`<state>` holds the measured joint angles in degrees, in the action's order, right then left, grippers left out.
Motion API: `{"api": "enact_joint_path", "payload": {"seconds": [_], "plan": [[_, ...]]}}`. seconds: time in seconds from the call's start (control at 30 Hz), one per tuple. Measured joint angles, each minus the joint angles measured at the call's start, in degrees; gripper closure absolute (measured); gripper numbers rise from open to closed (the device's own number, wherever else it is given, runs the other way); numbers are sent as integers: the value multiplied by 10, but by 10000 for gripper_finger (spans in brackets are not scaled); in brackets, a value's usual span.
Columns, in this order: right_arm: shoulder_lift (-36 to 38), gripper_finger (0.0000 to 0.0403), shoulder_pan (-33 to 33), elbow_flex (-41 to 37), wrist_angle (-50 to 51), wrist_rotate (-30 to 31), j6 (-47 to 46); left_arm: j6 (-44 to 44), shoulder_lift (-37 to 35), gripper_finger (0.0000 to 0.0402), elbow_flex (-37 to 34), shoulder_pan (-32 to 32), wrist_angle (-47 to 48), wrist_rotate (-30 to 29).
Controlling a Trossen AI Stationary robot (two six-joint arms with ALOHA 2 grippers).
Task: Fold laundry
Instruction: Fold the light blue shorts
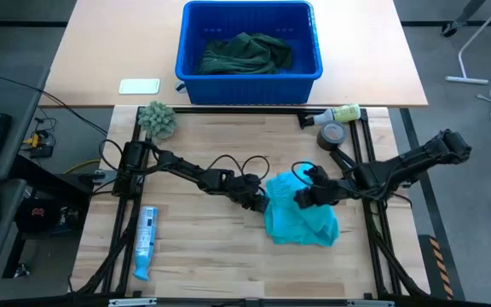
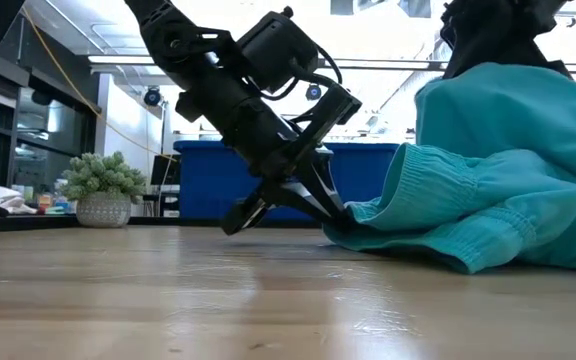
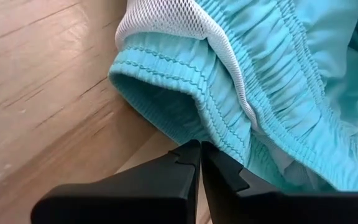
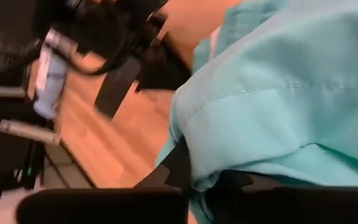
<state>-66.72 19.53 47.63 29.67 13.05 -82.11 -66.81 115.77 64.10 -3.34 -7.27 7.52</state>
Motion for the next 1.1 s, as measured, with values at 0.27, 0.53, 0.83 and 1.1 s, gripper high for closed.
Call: {"api": "enact_joint_path", "payload": {"seconds": [0.27, 0.53, 0.83, 1.1], "plan": [[0, 292, 29, 0, -49, -16, 26, 15, 0, 401, 0, 3, 10, 4], [0, 273, 29, 1, -178, -27, 49, 15, 0, 402, 0, 15, 20, 5], [1, 273, 2, 1, -136, 23, 32, 15, -1, 401, 0, 20, 19, 9], [1, 273, -15, 1, -94, -41, 46, 34, -1, 401, 0, 19, 19, 38]]}}
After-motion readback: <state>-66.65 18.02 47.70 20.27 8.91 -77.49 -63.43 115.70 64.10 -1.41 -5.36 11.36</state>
